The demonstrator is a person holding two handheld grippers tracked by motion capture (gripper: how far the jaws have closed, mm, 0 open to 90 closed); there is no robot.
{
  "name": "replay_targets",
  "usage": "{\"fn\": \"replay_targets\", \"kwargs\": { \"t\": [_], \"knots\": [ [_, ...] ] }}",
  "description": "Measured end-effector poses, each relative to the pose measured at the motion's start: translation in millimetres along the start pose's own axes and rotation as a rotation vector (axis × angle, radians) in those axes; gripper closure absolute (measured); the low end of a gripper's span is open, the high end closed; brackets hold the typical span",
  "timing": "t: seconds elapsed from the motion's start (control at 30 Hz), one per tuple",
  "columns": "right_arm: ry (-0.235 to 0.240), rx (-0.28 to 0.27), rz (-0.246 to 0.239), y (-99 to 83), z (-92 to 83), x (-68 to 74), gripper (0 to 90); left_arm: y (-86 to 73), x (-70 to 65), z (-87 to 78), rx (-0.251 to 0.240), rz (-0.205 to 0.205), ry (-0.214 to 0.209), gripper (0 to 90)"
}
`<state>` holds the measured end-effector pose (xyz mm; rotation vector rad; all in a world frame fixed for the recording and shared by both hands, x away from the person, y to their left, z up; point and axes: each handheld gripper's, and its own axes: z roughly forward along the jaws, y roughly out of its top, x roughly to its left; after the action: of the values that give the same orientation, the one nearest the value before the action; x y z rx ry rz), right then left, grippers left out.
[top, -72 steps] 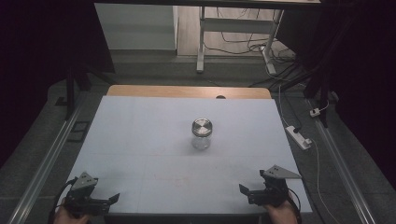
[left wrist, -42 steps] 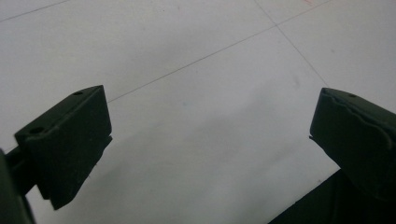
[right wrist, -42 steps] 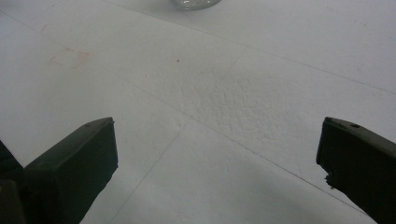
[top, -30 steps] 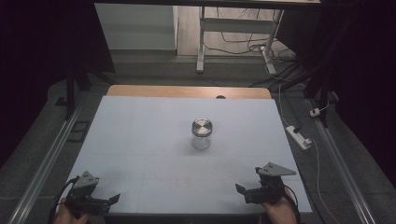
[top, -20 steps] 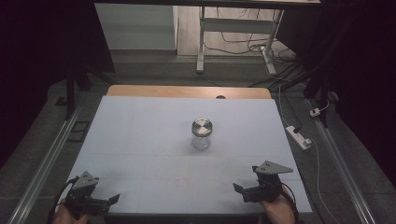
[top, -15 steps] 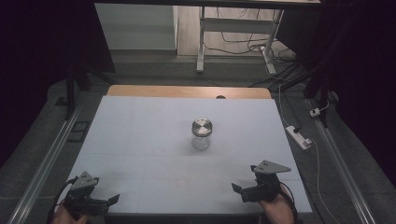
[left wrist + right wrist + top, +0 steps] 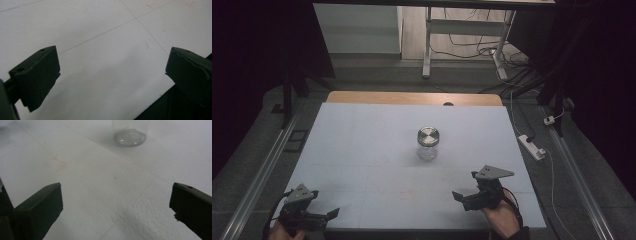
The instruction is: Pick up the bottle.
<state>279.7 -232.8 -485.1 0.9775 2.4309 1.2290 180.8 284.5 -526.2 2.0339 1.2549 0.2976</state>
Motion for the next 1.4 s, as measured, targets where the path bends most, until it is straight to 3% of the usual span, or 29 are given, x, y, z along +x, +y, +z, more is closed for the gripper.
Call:
{"fn": "replay_targets", "kwargs": {
  "t": [0.4,0.8,1.27,1.4],
  "knots": [
    [0.046,-0.031,0.002,16.0,15.9,-3.1,0.0,-0.6,0.6,-1.0,-0.01,0.005,-0.015,0.2],
    [0.039,-0.013,-0.018,32.9,35.3,-7.4,0.0,-0.4,-0.3,-0.6,-0.006,0.013,-0.013,0.2],
    [0.038,-0.015,0.015,52.6,59.6,-15.5,0.0,-0.4,0.1,-0.6,-0.004,0.01,-0.017,0.2],
    [0.015,0.001,-0.018,58.8,71.8,-17.4,0.0,-0.4,0.2,-0.6,-0.004,0.01,-0.018,0.2]
  ]
}}
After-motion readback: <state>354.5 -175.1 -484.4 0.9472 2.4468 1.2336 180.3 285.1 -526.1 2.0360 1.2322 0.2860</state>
